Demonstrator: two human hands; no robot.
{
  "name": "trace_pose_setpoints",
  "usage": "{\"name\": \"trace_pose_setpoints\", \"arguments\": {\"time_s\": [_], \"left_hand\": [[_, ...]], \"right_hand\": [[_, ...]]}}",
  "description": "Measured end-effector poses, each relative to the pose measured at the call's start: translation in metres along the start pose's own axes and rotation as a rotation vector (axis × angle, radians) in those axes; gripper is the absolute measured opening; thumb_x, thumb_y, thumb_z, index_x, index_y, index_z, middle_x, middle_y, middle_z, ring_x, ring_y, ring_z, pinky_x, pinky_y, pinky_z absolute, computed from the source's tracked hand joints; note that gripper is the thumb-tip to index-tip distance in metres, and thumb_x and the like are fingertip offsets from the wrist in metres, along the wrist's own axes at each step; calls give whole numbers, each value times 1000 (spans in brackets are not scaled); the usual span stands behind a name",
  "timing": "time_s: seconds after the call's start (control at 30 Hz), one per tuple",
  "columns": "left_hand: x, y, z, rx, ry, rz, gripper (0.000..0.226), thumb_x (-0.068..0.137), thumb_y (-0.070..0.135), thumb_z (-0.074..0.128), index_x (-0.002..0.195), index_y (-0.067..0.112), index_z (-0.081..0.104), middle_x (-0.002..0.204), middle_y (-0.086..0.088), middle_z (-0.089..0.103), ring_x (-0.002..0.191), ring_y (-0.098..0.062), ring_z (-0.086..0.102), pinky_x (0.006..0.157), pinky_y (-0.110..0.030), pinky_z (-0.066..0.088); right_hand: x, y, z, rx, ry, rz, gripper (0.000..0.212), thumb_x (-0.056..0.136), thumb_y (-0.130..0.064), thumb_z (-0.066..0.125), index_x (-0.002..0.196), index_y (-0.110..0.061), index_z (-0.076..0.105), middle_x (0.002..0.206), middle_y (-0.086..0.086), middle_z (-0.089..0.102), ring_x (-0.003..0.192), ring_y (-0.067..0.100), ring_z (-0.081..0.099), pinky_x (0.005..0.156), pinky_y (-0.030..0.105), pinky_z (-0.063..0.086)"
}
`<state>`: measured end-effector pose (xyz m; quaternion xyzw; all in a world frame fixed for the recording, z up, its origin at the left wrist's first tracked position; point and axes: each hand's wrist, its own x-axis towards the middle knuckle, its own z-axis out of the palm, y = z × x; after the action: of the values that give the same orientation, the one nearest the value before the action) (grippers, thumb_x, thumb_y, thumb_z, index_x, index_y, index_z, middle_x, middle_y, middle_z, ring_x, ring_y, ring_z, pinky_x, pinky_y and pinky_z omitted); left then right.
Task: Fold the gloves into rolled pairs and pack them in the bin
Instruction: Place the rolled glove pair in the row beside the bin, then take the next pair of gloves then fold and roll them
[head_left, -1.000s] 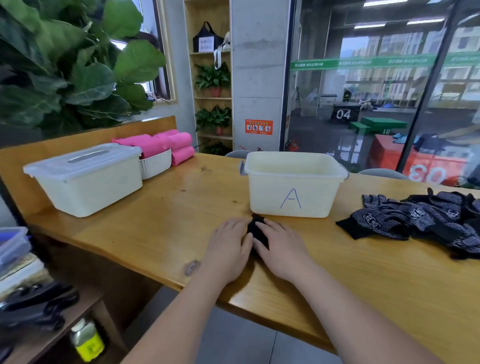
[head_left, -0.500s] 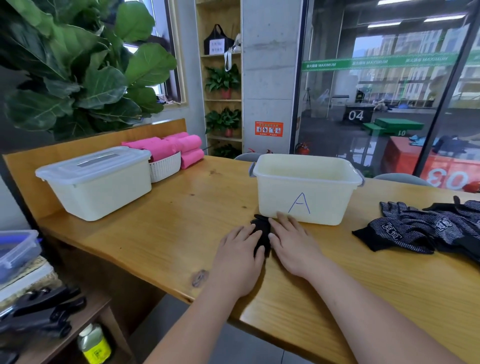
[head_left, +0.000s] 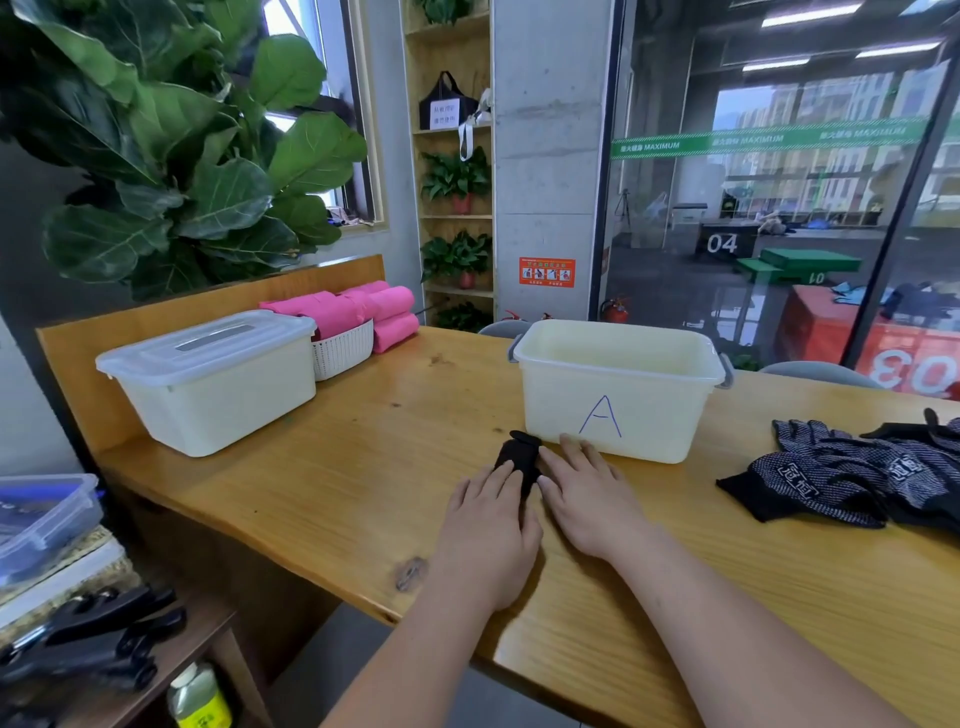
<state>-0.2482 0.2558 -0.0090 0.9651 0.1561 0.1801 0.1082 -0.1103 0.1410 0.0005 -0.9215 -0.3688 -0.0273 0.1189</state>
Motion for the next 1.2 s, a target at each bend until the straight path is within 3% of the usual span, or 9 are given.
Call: {"name": "trace_pose_setpoints", "arguments": {"time_s": [0.1, 0.27, 0.47, 0.63, 0.77, 0.97, 1.2], "left_hand": [[-1, 0, -1, -4, 13, -6, 63, 110, 45, 29, 168, 21, 21, 177, 6, 10, 163, -14, -1, 132, -38, 0], [-4, 3, -3, 52, 54, 12, 60, 109, 45, 31, 165, 22, 30, 172, 6, 26, 158, -13, 16, 132, -38, 7], [-3, 5, -4, 95, 18, 5, 66, 107, 49, 31, 167, 22, 23, 176, 6, 17, 162, -14, 6, 132, -41, 4], [-7, 12, -9, 209, 45, 69, 72, 105, 58, 15, 167, 23, 25, 175, 4, 20, 163, -17, 7, 133, -43, 4], [-8, 25, -15, 301, 11, 188, 73, 106, 64, 22, 168, 26, 24, 176, 8, 16, 163, -16, 3, 132, -42, 2], [-8, 72, -3, 189, -14, 231, 92, 91, 79, 5, 166, 31, 29, 174, 14, 21, 163, -12, 7, 132, -40, 4], [-7, 140, 11, 75, -106, 342, 74, 103, 73, 32, 166, 33, 28, 173, 17, 20, 161, -10, 7, 132, -38, 7]], "right_hand": [[-8, 1, -2, -22, -12, 1, 60, 110, -56, 17, 167, -38, 13, 177, -6, -1, 163, 21, -4, 130, 46, 13], [-31, 2, -10, -39, -14, -6, 61, 110, -57, 18, 168, -38, 11, 177, -6, -1, 163, 21, -4, 131, 45, 11], [-73, 16, -29, -54, -36, 11, 62, 111, -56, 20, 168, -37, 5, 176, -6, -8, 163, 20, -9, 132, 45, 7], [-112, 44, -50, -73, -21, 50, 62, 111, -55, 22, 168, -36, 6, 176, -6, -8, 163, 21, -8, 131, 45, 7], [-140, 72, -66, -67, -8, 80, 63, 111, -58, 22, 168, -36, 8, 177, -7, -5, 163, 20, -5, 131, 46, 9], [-172, 106, -87, -74, 8, 144, 65, 109, -63, 22, 168, -38, 9, 176, -9, -4, 163, 17, -3, 131, 45, 10], [-202, 151, -89, -65, -14, 234, 69, 106, -68, 20, 168, -39, 9, 176, -9, -5, 163, 18, -4, 131, 45, 10]]}}
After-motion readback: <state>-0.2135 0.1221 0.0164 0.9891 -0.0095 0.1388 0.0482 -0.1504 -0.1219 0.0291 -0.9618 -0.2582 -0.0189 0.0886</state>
